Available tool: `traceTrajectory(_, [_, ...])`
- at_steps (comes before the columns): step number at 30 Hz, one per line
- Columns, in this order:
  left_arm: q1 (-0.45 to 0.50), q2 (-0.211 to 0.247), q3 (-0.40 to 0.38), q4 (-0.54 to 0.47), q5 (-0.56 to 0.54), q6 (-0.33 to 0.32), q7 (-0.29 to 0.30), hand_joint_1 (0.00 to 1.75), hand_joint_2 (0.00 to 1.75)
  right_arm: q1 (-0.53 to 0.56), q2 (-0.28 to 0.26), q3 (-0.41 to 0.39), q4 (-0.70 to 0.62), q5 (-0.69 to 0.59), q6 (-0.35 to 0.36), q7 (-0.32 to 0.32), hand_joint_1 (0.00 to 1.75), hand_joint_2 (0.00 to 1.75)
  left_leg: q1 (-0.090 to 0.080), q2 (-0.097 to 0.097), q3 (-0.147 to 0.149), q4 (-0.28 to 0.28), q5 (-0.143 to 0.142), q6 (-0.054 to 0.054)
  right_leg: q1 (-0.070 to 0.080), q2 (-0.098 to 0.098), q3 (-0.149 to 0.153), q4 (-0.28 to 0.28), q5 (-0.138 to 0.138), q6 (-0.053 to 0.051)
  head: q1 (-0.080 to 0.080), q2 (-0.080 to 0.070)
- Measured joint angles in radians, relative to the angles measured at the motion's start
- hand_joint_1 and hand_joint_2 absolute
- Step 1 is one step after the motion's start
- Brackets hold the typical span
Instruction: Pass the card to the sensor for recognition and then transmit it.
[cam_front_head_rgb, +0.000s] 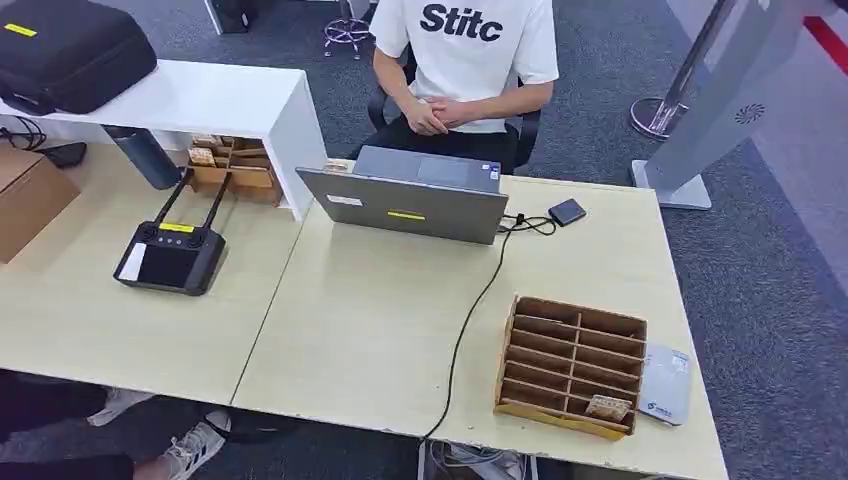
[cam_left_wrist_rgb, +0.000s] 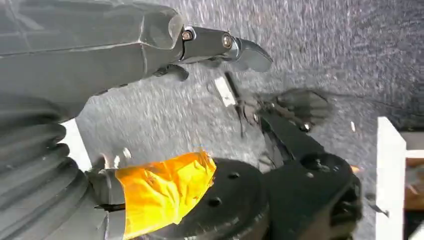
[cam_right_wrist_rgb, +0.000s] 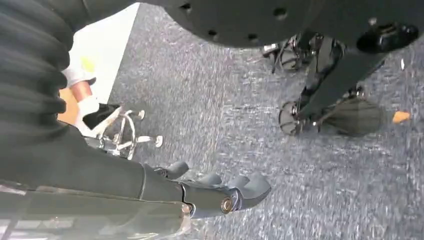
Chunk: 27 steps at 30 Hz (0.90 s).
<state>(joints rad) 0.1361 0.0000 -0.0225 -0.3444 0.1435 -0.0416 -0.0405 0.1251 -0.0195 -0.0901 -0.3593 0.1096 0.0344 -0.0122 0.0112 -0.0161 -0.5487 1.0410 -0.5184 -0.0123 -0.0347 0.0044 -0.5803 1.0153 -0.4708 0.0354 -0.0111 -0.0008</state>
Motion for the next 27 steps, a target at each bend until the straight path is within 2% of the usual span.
traceTrajectory(19, [-0.057, -0.005, -0.027, 0.201, 0.42, -0.137, -0.14, 0.0, 1.75, -0.089, -0.039, -0.361, 0.179, 0.339, 0.101, -0.051, 0.0, 1.75, 0.0, 0.0, 0.0, 0.0, 0.0, 0.0, 0.0, 0.0, 0.0, 0.0, 0.0, 0.0, 0.0, 0.0])
traceTrajectory(24, [-0.073, -0.01, -0.027, 0.25, 0.524, -0.182, -0.174, 0.0, 1.75, -0.111, -0.045, -0.477, 0.224, 0.386, 0.126, -0.055, 0.0, 1.75, 0.0, 0.0, 0.0, 0.0, 0.0, 0.0, 0.0, 0.0, 0.0, 0.0, 0.0, 0.0, 0.0, 0.0])
traceTrajectory(25, [-0.076, -0.01, -0.027, 0.259, 0.543, -0.193, -0.182, 0.0, 1.75, -0.115, -0.045, -0.506, 0.232, 0.386, 0.133, -0.059, 0.0, 0.0, 0.0, 0.0, 0.0, 0.0, 0.0, 0.0, 0.0, 0.0, 0.0, 0.0, 0.0, 0.0, 0.0, 0.0])
traceTrajectory(27, [-0.077, -0.013, -0.027, 0.272, 0.576, -0.21, -0.195, 0.0, 1.75, -0.121, -0.045, -0.555, 0.245, 0.384, 0.145, -0.069, 0.0, 0.0, 0.0, 0.0, 0.0, 0.0, 0.0, 0.0, 0.0, 0.0, 0.0, 0.0, 0.0, 0.0, 0.0, 0.0])
